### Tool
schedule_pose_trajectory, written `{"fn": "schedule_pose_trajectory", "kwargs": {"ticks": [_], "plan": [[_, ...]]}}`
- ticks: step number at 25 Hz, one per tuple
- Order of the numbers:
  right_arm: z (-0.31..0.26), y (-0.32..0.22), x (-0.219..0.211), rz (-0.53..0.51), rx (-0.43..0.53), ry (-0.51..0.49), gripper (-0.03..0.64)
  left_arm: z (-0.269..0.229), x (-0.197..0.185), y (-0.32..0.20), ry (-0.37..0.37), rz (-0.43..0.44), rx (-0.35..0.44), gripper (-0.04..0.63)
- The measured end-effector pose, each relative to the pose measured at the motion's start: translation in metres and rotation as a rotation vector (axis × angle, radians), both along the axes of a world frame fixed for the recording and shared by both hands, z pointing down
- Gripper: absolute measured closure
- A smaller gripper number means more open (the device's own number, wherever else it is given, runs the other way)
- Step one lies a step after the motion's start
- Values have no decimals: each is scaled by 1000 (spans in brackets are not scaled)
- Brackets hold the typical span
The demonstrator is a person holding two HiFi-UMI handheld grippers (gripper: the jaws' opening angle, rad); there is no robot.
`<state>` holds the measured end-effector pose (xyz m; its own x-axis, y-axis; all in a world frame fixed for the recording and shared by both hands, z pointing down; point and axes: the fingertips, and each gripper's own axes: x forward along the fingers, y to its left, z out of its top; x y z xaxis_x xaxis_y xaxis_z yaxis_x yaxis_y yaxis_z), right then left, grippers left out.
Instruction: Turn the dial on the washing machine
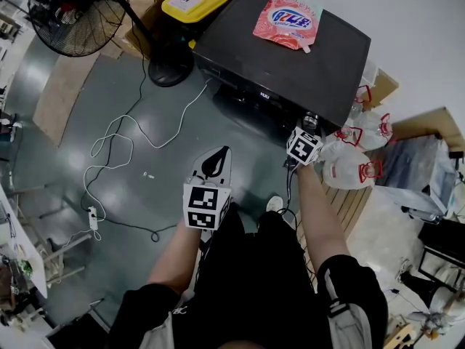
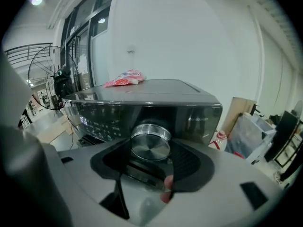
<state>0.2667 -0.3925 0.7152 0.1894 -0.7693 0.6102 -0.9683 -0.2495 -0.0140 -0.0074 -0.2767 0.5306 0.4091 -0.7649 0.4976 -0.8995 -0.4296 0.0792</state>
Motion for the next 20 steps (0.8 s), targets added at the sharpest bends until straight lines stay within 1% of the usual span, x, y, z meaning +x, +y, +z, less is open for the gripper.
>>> {"fn": "schedule_pose_trajectory", "kwargs": {"ticks": [7,10,12,16,20], "plan": [[1,-1,1,-6,3,-18,345,-3,5,-1,-8,12,2,583],[0,1,1,-3,7,-43,345,-2,4,0,-12,13,1,583],[-2,1,2,11,16,-95,345,-3,4,1,-14,14,0,583],[-3,0,5,49,52,-266,345,-4,7,0,-16,16,5,583],[-2,1,6,62,69,-360,345,-6,9,1,-14,15,9,583]]}}
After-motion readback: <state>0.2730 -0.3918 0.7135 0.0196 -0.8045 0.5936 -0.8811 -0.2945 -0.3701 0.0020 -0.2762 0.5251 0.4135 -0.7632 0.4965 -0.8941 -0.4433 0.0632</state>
